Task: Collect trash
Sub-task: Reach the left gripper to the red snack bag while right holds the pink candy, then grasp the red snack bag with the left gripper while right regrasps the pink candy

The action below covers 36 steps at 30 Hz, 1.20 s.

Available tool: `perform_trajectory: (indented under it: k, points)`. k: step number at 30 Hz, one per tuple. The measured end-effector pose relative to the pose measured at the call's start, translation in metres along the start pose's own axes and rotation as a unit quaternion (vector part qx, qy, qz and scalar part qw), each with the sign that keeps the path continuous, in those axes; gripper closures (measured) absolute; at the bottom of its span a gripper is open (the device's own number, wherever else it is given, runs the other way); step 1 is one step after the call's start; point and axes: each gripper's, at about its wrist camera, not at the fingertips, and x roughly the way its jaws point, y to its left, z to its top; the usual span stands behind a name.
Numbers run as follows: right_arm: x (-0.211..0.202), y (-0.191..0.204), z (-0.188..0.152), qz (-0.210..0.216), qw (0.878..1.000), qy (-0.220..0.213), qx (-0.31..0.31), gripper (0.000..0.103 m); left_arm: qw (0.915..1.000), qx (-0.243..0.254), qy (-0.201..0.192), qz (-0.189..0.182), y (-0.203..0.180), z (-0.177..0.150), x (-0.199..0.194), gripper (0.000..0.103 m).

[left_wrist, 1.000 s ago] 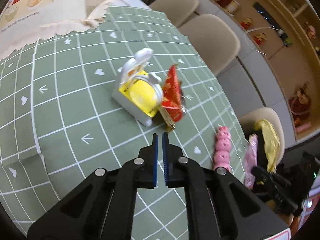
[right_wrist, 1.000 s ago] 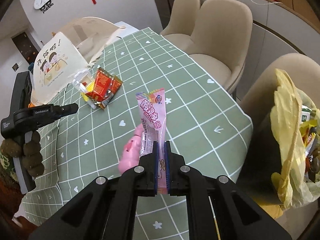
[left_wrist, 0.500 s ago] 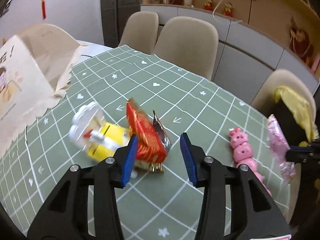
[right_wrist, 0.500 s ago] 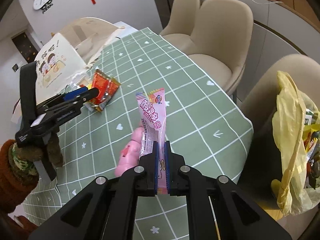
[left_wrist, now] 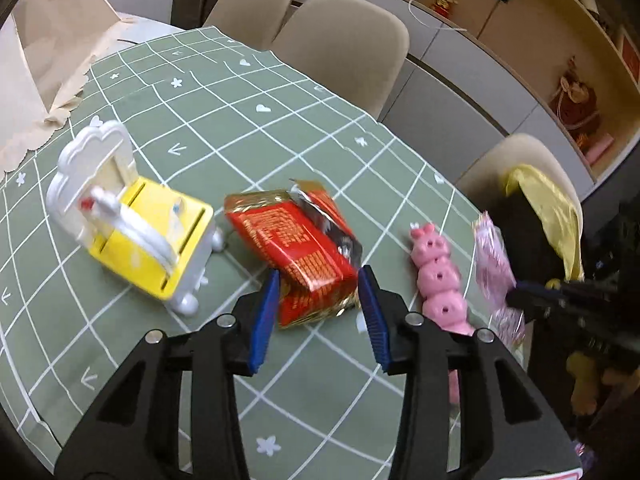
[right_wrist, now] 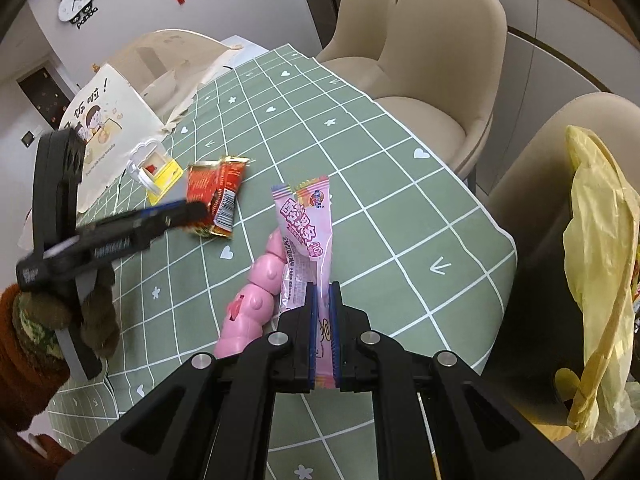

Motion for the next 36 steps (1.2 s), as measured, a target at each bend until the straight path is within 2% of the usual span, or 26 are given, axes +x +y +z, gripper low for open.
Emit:
perform_trajectory:
  k: [3,6,16,19,21,23,26,31,36]
  points:
    - [0.002,-0.002,-0.001,-0.002,1.000,0.004,0.005,0.095,0.9999,-0.011,-0.002,0.012,0.001,-0.001,0.001,0.065]
    - [0.003,-0.002,-0.004,-0.001,1.000,0.007,0.008,0.095,0.9988,-0.046,0.003,0.016,0.005,0.004,0.005,0.064]
    - [0.014,-0.001,-0.018,0.010,1.000,0.028,0.009,0.094,0.9893,-0.145,0.006,-0.001,0.011,0.024,0.022,0.060]
    - [0.019,-0.001,-0.022,0.000,1.000,0.030,0.005,0.084,0.9886,-0.150,0.001,-0.006,0.010,0.029,0.023,0.059]
    - [0.019,-0.003,-0.024,0.003,1.000,0.024,0.008,0.065,0.9892,-0.146,0.004,-0.016,0.007,0.034,0.023,0.058]
    - [0.016,-0.006,-0.024,0.007,1.000,0.011,0.011,0.063,0.9906,-0.135,0.001,-0.023,0.003,0.035,0.017,0.058]
    - [0.009,-0.011,-0.019,-0.002,1.000,-0.012,0.006,0.063,0.9904,-0.135,-0.010,-0.025,-0.001,0.039,0.009,0.052]
    - [0.000,-0.014,-0.009,-0.020,0.999,-0.033,-0.005,0.063,0.9855,-0.169,-0.008,0.015,-0.003,0.052,0.024,0.052]
    - [-0.008,-0.018,-0.011,-0.024,0.999,-0.041,-0.009,0.063,0.9876,-0.132,0.002,0.085,-0.012,0.063,0.046,0.052]
